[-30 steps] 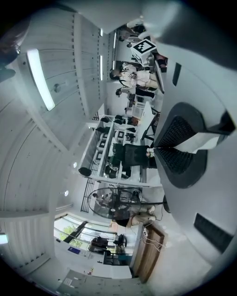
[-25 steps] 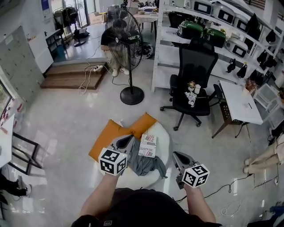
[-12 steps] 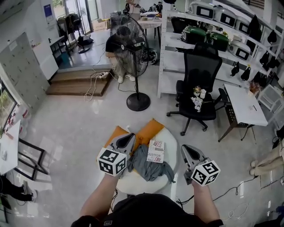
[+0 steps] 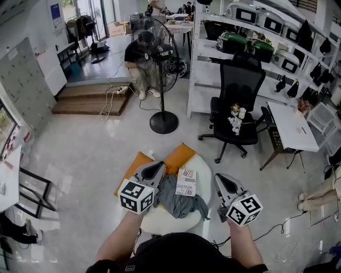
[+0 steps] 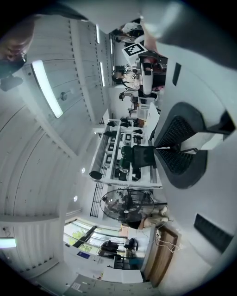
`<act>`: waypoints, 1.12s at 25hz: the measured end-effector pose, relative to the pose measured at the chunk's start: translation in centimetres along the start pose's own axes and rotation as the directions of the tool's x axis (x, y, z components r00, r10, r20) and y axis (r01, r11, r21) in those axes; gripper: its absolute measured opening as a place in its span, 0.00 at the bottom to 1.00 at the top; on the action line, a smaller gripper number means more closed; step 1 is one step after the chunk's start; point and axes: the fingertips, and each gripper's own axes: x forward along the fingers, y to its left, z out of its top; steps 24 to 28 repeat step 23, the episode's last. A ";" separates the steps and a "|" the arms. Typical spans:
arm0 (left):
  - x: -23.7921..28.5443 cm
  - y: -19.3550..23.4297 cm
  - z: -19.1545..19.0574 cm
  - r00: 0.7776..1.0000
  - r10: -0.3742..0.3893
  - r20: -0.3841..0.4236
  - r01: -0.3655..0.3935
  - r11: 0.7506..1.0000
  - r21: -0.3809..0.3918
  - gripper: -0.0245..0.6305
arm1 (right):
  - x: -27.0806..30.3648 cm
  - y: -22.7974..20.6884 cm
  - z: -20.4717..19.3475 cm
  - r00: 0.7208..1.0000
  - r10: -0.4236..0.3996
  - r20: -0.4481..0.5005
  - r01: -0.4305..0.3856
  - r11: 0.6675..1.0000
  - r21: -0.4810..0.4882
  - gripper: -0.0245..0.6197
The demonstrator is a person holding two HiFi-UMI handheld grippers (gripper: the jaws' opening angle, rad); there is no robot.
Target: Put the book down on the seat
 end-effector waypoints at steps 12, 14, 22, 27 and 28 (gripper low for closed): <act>0.5 0.5 -0.9 1.000 -0.006 -0.023 0.005 1.000 -0.016 0.05 | 0.4 0.4 -0.9 1.000 0.010 -0.025 -0.010 1.000 0.002 0.06; 0.4 0.6 -1.1 1.000 -0.003 -0.022 0.003 1.000 -0.015 0.05 | 0.4 0.6 -1.1 1.000 0.013 -0.026 -0.013 1.000 0.001 0.06; -0.5 0.5 -1.5 1.000 -0.006 -0.023 0.005 1.000 -0.019 0.05 | 0.3 1.3 -1.7 0.999 0.016 -0.031 -0.016 1.000 0.008 0.06; -0.6 0.5 -1.6 1.000 -0.006 -0.024 0.006 1.000 -0.021 0.05 | 0.3 1.4 -1.8 0.999 0.016 -0.032 -0.016 1.000 0.009 0.06; -0.6 0.5 -1.6 1.000 -0.006 -0.024 0.006 1.000 -0.021 0.05 | 0.3 1.4 -1.8 0.999 0.016 -0.032 -0.016 1.000 0.009 0.06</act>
